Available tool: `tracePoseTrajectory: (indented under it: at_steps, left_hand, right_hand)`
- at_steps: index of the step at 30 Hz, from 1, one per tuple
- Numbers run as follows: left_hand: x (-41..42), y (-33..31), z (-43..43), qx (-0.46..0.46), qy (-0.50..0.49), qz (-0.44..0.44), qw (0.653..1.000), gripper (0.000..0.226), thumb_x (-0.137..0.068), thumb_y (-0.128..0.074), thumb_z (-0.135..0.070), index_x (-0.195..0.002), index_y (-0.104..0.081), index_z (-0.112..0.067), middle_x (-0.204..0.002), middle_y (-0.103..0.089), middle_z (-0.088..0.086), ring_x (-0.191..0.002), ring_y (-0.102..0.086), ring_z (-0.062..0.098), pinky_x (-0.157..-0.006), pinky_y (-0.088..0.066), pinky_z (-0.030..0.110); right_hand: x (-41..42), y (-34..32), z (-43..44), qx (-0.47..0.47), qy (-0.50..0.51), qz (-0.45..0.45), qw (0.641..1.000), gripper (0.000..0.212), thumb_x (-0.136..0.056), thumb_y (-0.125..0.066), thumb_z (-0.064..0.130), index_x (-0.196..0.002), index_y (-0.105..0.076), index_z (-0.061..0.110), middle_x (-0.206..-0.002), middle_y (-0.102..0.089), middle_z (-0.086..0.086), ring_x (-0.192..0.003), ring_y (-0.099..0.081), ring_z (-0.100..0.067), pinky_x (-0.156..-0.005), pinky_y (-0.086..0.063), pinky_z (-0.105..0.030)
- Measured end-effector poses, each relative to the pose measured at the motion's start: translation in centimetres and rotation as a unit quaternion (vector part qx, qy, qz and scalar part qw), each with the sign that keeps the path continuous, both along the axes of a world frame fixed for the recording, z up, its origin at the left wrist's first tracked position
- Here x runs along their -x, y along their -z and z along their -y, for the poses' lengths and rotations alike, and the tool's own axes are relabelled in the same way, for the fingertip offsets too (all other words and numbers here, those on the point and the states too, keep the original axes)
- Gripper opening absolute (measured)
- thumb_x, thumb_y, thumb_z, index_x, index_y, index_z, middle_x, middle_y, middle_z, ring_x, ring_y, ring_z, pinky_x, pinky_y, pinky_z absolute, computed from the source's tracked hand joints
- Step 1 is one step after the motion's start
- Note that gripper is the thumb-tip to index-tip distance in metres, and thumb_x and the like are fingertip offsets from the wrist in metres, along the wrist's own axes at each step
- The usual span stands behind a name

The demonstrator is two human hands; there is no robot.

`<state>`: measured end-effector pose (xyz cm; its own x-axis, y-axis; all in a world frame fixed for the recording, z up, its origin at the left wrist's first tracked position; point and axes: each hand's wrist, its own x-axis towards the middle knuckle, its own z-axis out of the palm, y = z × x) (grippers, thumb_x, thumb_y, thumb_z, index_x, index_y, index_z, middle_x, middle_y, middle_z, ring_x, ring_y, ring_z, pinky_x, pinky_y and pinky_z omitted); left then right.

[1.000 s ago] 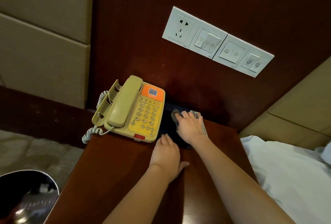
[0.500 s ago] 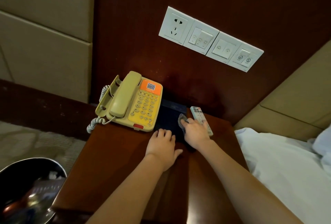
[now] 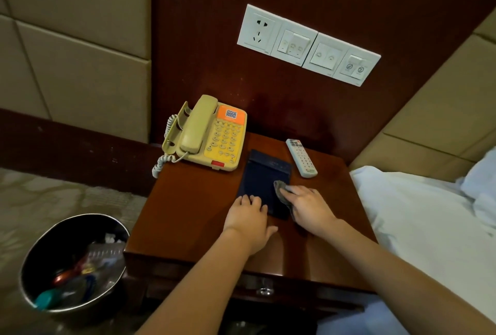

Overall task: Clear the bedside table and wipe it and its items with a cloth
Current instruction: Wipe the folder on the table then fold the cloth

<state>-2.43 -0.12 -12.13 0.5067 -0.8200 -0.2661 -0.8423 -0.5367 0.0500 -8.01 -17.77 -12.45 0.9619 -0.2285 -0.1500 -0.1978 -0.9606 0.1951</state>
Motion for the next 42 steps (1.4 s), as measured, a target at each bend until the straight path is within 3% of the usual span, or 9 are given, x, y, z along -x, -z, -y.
tracePoseTrajectory:
  at_steps: [7,11,15,20,24,28,33,36,42]
  left_hand:
    - [-0.3,-0.1,0.0,-0.018,0.009,0.003,1.0,0.064,-0.1,-0.021,-0.051,-0.152,-0.014,-0.013,-0.156,-0.013,0.017,-0.144,-0.014,0.036,-0.118,-0.011,0.044]
    - [-0.2,0.0,0.1,-0.016,0.016,0.021,1.0,0.067,-0.099,-0.022,-0.052,-0.152,-0.014,-0.012,-0.156,-0.014,0.017,-0.144,-0.013,0.035,-0.118,-0.008,0.047]
    - [-0.2,0.2,-0.1,-0.005,0.019,0.034,0.999,0.068,-0.099,-0.023,-0.053,-0.151,-0.015,-0.009,-0.156,-0.016,0.016,-0.143,-0.014,0.031,-0.117,-0.011,0.046]
    - [0.1,-0.1,0.1,-0.019,0.02,0.03,0.999,0.069,-0.099,-0.021,-0.054,-0.152,-0.011,-0.011,-0.157,-0.013,0.018,-0.145,-0.011,0.032,-0.117,-0.011,0.045]
    - [0.2,-0.1,0.0,-0.033,0.019,0.025,0.999,0.07,-0.098,-0.021,-0.055,-0.152,-0.007,-0.013,-0.157,-0.008,0.02,-0.145,-0.011,0.033,-0.117,-0.011,0.044]
    - [0.1,-0.1,0.1,-0.035,0.021,0.025,0.999,0.07,-0.098,-0.021,-0.056,-0.152,-0.008,-0.013,-0.157,-0.007,0.022,-0.144,-0.013,0.035,-0.117,-0.012,0.044]
    - [0.0,-0.4,0.4,-0.034,0.013,0.013,0.999,0.072,-0.098,-0.024,-0.056,-0.152,-0.012,-0.011,-0.156,-0.01,0.021,-0.143,-0.016,0.035,-0.116,-0.016,0.044]
    - [0.0,-0.6,0.6,-0.034,0.013,0.008,0.999,0.073,-0.097,-0.026,-0.056,-0.152,-0.013,-0.01,-0.156,-0.012,0.021,-0.143,-0.016,0.035,-0.115,-0.02,0.043]
    - [0.0,-0.3,0.6,-0.022,0.012,0.006,1.0,0.072,-0.098,-0.026,-0.054,-0.151,-0.012,-0.008,-0.155,-0.012,0.023,-0.142,-0.017,0.037,-0.11,-0.028,0.042]
  right_hand:
    - [-4.0,0.7,-0.3,-0.035,0.083,0.053,0.995,0.056,-0.09,-0.046,0.005,-0.145,-0.036,0.013,-0.146,-0.041,-0.007,-0.133,-0.036,-0.025,-0.107,-0.035,-0.036]
    - [-1.4,1.7,-2.5,-0.078,-0.012,0.104,0.991,0.055,-0.091,-0.043,-0.001,-0.144,-0.04,0.015,-0.149,-0.038,-0.004,-0.139,-0.031,-0.021,-0.115,-0.017,-0.028]
    - [0.1,2.1,-2.2,-0.121,-0.089,0.093,0.984,0.055,-0.09,-0.046,-0.001,-0.141,-0.044,0.018,-0.148,-0.041,-0.003,-0.138,-0.035,-0.019,-0.113,-0.017,-0.025]
    - [-2.8,1.6,1.1,-0.109,0.051,0.084,0.989,0.056,-0.095,-0.041,0.004,-0.149,-0.029,0.017,-0.155,-0.026,-0.001,-0.143,-0.023,-0.016,-0.116,-0.016,-0.026]
    - [-3.2,2.0,0.6,-0.12,0.093,0.094,0.984,0.057,-0.094,-0.042,0.002,-0.148,-0.03,0.015,-0.155,-0.027,-0.003,-0.143,-0.024,-0.018,-0.116,-0.017,-0.026]
    - [-0.1,1.5,-0.4,-0.113,0.035,0.092,0.989,0.053,-0.094,-0.044,0.004,-0.145,-0.037,0.016,-0.152,-0.034,0.0,-0.141,-0.028,-0.015,-0.116,-0.017,-0.025]
    - [-0.8,0.7,-0.6,-0.065,-0.042,0.066,0.995,0.051,-0.092,-0.046,0.01,-0.143,-0.041,0.019,-0.146,-0.041,0.0,-0.136,-0.033,-0.016,-0.11,-0.028,-0.032]
    - [-4.1,1.3,-1.1,-0.005,0.007,0.049,0.999,0.053,-0.096,-0.041,0.019,-0.148,-0.029,0.021,-0.148,-0.031,-0.004,-0.137,-0.025,-0.023,-0.106,-0.027,-0.041]
    - [-4.1,1.2,1.6,-0.01,0.126,0.07,0.989,0.044,-0.097,-0.037,0.03,-0.141,-0.038,0.027,-0.134,-0.039,-0.003,-0.128,-0.034,-0.022,-0.099,-0.031,-0.042]
